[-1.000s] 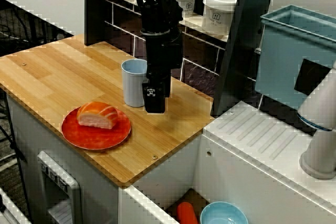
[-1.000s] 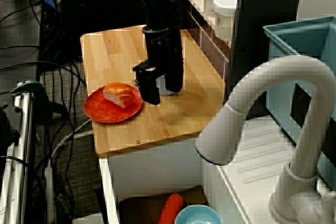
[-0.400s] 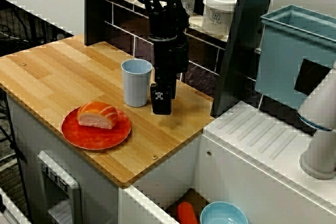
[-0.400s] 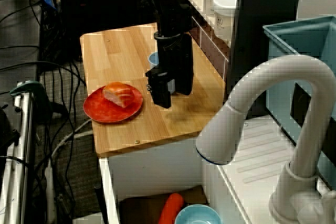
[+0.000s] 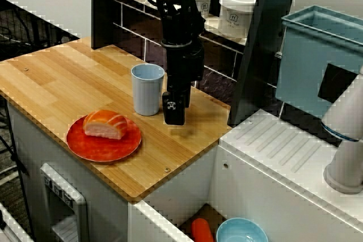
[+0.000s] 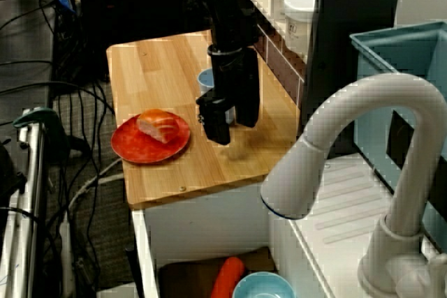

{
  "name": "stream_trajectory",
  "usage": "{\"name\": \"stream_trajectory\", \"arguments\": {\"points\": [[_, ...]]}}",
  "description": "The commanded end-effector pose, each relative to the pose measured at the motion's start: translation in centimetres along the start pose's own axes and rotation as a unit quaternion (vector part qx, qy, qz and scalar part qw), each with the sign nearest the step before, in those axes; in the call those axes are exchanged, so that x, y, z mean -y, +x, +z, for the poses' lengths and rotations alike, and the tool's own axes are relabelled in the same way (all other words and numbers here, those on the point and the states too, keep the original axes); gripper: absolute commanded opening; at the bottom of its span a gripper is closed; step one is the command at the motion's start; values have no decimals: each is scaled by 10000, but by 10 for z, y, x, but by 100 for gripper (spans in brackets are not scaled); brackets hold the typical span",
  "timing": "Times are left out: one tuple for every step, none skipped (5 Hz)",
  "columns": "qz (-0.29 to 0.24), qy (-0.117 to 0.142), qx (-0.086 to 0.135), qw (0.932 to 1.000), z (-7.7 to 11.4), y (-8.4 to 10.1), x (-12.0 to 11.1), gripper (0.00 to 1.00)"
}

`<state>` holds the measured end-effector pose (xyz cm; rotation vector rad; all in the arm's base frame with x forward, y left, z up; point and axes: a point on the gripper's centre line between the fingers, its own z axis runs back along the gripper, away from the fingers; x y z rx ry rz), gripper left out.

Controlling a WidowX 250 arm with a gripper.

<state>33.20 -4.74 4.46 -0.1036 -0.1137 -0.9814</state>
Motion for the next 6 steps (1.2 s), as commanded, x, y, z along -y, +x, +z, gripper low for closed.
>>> {"name": "stream_trajectory", "arguments": {"points": [[92, 257, 120, 9996, 19, -13, -24, 100], [73, 262, 102, 9996, 23, -24, -27, 100], [72, 241, 53, 9997, 26, -34, -29, 100], [56, 234, -67, 9997, 24, -45, -31, 100], [25, 201, -176, 9996, 23, -57, -33, 100], [0, 162, -258, 9995, 24, -70, -36, 100]]}}
